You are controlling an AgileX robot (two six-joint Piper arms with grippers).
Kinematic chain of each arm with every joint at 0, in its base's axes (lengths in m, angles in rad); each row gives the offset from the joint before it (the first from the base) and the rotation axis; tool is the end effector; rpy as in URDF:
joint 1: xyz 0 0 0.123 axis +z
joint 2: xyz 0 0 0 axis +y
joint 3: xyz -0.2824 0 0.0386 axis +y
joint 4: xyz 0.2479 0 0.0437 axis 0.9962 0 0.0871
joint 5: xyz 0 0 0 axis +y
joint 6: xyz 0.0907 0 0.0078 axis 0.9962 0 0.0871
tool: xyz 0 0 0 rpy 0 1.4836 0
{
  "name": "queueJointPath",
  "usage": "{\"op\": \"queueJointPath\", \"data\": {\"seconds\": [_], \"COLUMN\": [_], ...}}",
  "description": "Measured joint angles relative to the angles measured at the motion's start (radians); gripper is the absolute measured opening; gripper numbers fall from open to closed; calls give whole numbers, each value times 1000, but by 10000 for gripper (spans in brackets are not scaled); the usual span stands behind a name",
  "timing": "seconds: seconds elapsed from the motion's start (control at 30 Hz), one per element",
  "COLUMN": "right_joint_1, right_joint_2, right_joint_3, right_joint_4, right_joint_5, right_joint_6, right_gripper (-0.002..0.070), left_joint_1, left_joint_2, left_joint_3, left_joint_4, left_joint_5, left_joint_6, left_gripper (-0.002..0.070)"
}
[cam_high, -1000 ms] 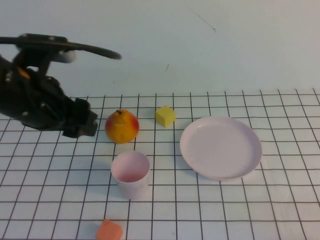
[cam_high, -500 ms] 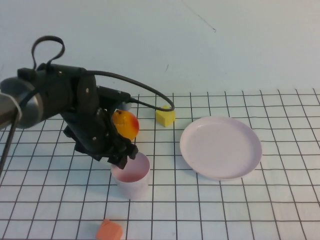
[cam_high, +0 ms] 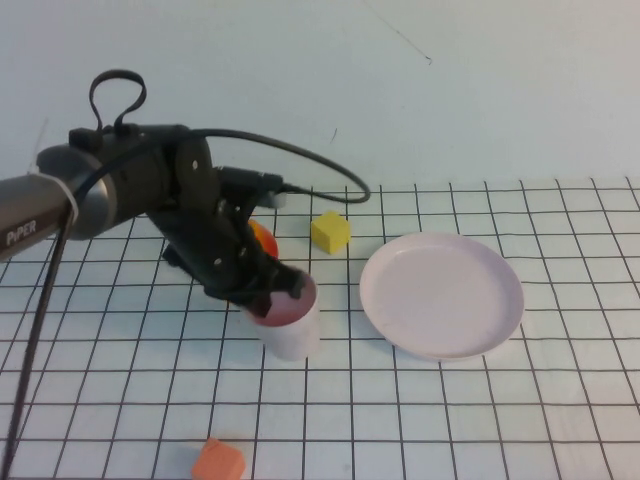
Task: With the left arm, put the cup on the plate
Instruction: Pick up the cup from the table, then place the cup on the plate
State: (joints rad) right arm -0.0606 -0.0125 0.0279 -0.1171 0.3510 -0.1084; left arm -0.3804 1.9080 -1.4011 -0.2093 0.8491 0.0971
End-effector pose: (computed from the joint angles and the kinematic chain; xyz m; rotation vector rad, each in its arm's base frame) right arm 0.0528 -0.0069 0.1729 -0.1181 1.8501 -0.2316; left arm 0.3618 -0.1600 0.2090 0.5146 2.8054 -0.3132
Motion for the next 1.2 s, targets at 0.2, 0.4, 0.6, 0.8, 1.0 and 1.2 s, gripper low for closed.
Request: {"op": "queueJointPath", "data": {"seconds": [0.2,0.4,0.6,0.8,1.0,1.2], "right_joint_1": [0,0,0,0,0,0], "right_joint_2": [0,0,0,0,0,0], "right_joint_3": [0,0,0,0,0,0], "right_joint_4": [0,0,0,0,0,0], "right_joint_5": [0,0,0,0,0,0], "right_joint_6": [0,0,0,0,0,0], "right_gripper": [-2,-2,-2,-2,-2,-2], "left_joint_1": [-77,-166,-212,-235,-250,-250], "left_joint_2": [1,48,150,264,339,355], "left_joint_3": [-147,-249,-309,-397,-509,-579], "left_joint_4": [-87,-91,-100,-99,-99,-80], "left_joint_5": [-61,-175,-202,-191,-121,-91], "left_joint_6": [40,44,46,46,46,33], "left_gripper": [18,18,17,17,40,315]}}
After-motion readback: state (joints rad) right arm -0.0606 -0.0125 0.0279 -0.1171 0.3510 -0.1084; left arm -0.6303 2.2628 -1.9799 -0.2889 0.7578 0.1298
